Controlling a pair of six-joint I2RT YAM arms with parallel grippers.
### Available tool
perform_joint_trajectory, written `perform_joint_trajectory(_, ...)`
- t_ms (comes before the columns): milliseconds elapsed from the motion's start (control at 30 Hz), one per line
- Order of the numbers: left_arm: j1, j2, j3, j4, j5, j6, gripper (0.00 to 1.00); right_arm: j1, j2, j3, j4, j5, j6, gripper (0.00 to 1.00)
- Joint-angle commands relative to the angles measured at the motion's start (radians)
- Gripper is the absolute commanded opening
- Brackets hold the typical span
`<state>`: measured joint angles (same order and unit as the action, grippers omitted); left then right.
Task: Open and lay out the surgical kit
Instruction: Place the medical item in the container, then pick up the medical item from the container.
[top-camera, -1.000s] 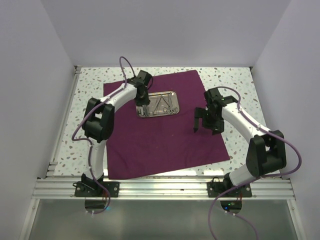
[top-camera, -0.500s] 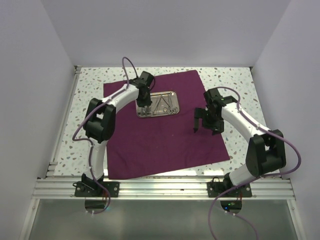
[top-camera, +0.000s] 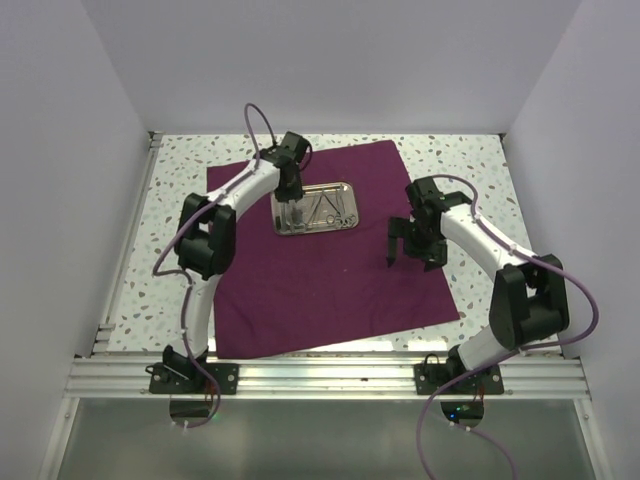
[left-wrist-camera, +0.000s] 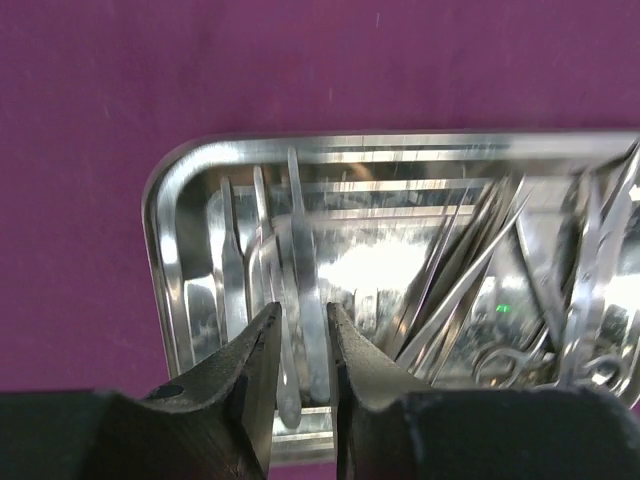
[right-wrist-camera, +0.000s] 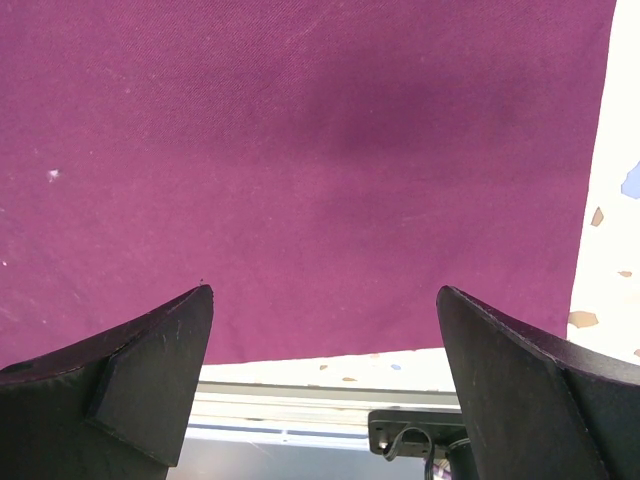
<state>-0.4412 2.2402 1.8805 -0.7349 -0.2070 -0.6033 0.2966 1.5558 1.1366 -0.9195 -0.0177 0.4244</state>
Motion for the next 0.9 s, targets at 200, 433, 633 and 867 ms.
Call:
perform_joint_trajectory(200, 0.065, 0.137, 0.271, -0.034, 0.001, 0.036, 0.29, 0.003, 0.052, 0.074, -0.004, 0.016, -0.029, 0.98)
perform_joint_trajectory(433, 0.091, 0.199, 0.316, 0.014, 0.075, 0.065, 0.28, 0.003, 0.101, 0.118, -0.013, 0.016, -0.041, 0.98)
perform_joint_trajectory(633, 0.091, 0.222, 0.319, 0.049, 0.130, 0.080, 0.27, 0.004, 0.151, 0.160, -0.018, 0.016, -0.045, 0.98)
perform_joint_trajectory(867, 0.091, 0.233, 0.295, 0.054, 0.136, 0.082, 0.25, 0.003, 0.187, 0.184, -0.022, 0.016, -0.053, 0.97)
